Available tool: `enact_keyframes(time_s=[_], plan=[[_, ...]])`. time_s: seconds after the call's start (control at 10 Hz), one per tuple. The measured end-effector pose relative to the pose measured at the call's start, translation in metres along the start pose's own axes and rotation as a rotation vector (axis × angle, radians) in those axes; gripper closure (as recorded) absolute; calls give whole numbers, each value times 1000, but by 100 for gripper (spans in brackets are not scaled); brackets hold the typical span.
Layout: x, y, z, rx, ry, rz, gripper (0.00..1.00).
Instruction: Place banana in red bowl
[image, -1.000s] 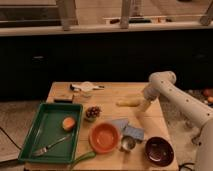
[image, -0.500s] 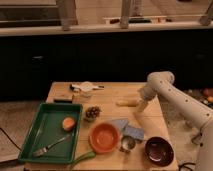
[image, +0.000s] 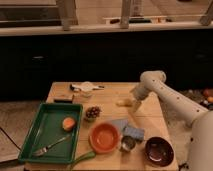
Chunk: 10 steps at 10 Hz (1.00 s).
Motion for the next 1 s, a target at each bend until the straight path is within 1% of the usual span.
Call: enact_keyframes(time_s=[0.1, 0.3, 0.4, 0.5, 0.7, 0.8, 1.0], plan=[[1, 0, 6, -13, 0, 0, 36], [2, -1, 13, -24, 0, 0, 53], [4, -1, 14, -30, 2, 2, 63], [4, -3, 13, -31, 1, 3, 76], [4, -4, 11, -29, 0, 2, 93], [5, -6, 6, -23, -1, 1, 100], [5, -9, -3, -10, -4, -3, 100]])
